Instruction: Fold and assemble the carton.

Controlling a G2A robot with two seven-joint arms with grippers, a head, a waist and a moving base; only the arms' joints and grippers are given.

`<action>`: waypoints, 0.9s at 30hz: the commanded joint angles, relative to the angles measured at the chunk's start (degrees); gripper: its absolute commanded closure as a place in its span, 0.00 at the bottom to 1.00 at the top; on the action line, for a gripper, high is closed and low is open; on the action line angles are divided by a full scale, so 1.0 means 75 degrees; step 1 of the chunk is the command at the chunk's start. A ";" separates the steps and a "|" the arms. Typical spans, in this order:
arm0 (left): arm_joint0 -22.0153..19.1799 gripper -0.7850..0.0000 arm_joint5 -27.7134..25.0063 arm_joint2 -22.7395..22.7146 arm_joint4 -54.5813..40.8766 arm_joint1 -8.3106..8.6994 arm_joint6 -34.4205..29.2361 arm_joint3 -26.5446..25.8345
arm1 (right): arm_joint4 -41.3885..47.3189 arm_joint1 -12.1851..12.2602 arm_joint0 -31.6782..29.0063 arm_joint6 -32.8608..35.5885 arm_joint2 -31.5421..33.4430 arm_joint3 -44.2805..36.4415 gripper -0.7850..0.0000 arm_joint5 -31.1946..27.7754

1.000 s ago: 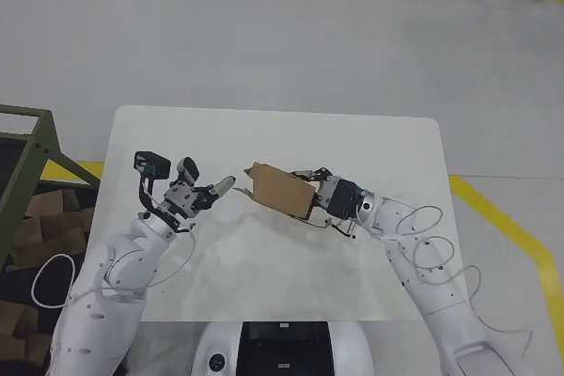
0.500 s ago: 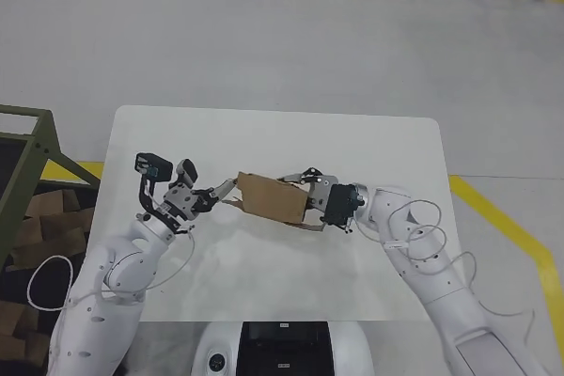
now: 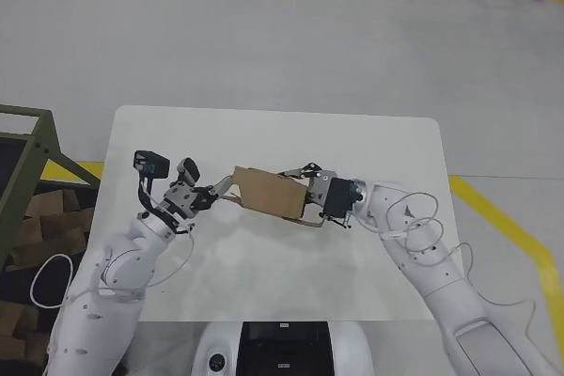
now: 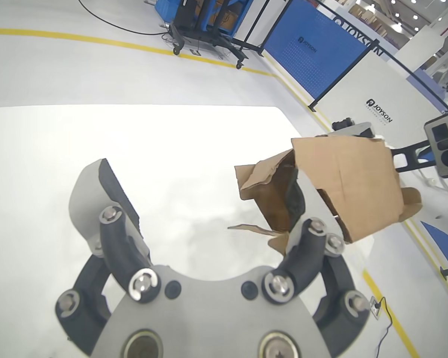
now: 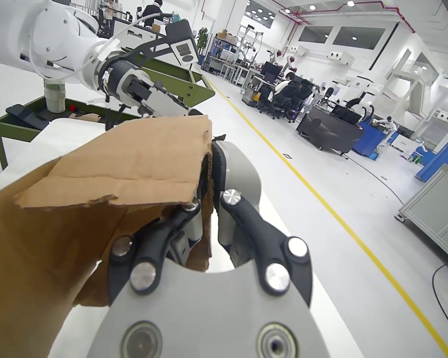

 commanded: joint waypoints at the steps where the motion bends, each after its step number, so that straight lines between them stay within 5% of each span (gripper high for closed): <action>1: 0.0018 0.00 -0.0071 -0.0052 -0.0189 0.0008 -0.0072 -0.0049 | -0.0048 0.0012 -0.0002 0.0023 -0.0045 -0.0038 1.00 0.0043; 18: 0.0416 0.00 -0.0109 -0.0934 -0.0729 0.0081 -0.0039 -0.0198 | 0.0278 0.0047 0.0060 0.0445 -0.0300 -0.0062 1.00 0.0356; 27: 0.0279 0.00 -0.0123 -0.0162 0.0055 0.0086 -0.0449 -0.0146 | 0.0348 0.0073 0.0047 0.0510 -0.0446 -0.0219 1.00 0.0453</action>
